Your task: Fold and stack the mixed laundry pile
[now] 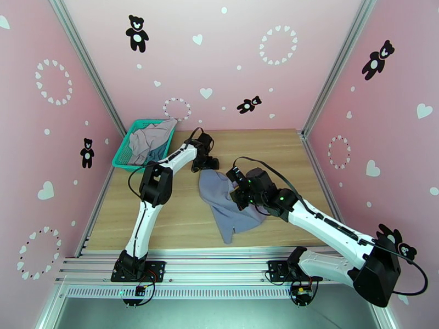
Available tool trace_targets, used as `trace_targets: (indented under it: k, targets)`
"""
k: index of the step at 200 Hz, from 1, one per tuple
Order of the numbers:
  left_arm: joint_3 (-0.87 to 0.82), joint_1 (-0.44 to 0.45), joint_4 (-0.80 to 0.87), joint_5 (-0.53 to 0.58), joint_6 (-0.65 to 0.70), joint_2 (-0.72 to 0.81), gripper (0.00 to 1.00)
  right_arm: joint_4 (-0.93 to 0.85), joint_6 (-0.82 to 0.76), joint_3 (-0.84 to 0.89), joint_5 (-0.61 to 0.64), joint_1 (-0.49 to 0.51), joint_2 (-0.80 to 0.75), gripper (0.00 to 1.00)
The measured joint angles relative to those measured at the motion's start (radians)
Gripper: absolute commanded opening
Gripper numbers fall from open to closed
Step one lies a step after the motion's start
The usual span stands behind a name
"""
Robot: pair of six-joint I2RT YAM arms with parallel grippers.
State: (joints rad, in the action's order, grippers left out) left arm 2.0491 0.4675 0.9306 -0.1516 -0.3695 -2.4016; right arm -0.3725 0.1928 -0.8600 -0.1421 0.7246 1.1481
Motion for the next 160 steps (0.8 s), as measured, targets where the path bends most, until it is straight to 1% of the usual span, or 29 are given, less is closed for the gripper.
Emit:
trace_targets:
  k: [23, 42, 45, 72, 79, 80, 115, 136, 148, 160]
  targets:
    - [-0.043, 0.0, 0.005, 0.0, 0.0, 0.034, 0.84, 0.001, 0.003, 0.0, 0.002, 0.0, 0.002, 0.0]
    - [-0.056, 0.0, 0.005, 0.0, -0.005, 0.055, 0.7, 0.001, 0.008, 0.0, 0.002, 0.0, 0.006, 0.0]
    - [-0.056, 0.0, 0.005, -0.001, 0.002, 0.058, 0.66, 0.002, 0.008, 0.0, 0.002, 0.0, 0.007, 0.0]
    - [-0.061, 0.0, 0.003, -0.009, -0.002, 0.079, 0.2, 0.002, 0.01, 0.0, 0.002, 0.0, 0.019, 0.0]
    - [-0.063, 0.0, 0.003, -0.012, -0.001, 0.082, 0.04, 0.002, 0.01, 0.0, 0.002, 0.0, 0.022, 0.0]
    - [-0.063, 0.0, 0.003, -0.013, 0.0, 0.083, 0.0, 0.002, 0.01, 0.0, 0.002, 0.0, 0.023, 0.0]
    - [-0.095, 0.0, -0.003, -0.017, -0.008, 0.097, 0.0, -0.005, 0.014, -0.009, 0.026, -0.001, 0.037, 0.0]
    - [-0.094, 0.0, 0.005, 0.007, -0.012, 0.118, 0.0, -0.018, 0.016, -0.053, 0.064, -0.021, 0.066, 0.0]
    - [-0.046, -0.005, 0.032, 0.018, -0.02, 0.124, 0.0, -0.037, 0.013, -0.109, 0.076, -0.056, 0.099, 0.0]
    - [0.062, -0.013, 0.069, 0.028, -0.028, 0.123, 0.0, -0.051, 0.007, -0.19, 0.077, -0.114, 0.145, 0.0]
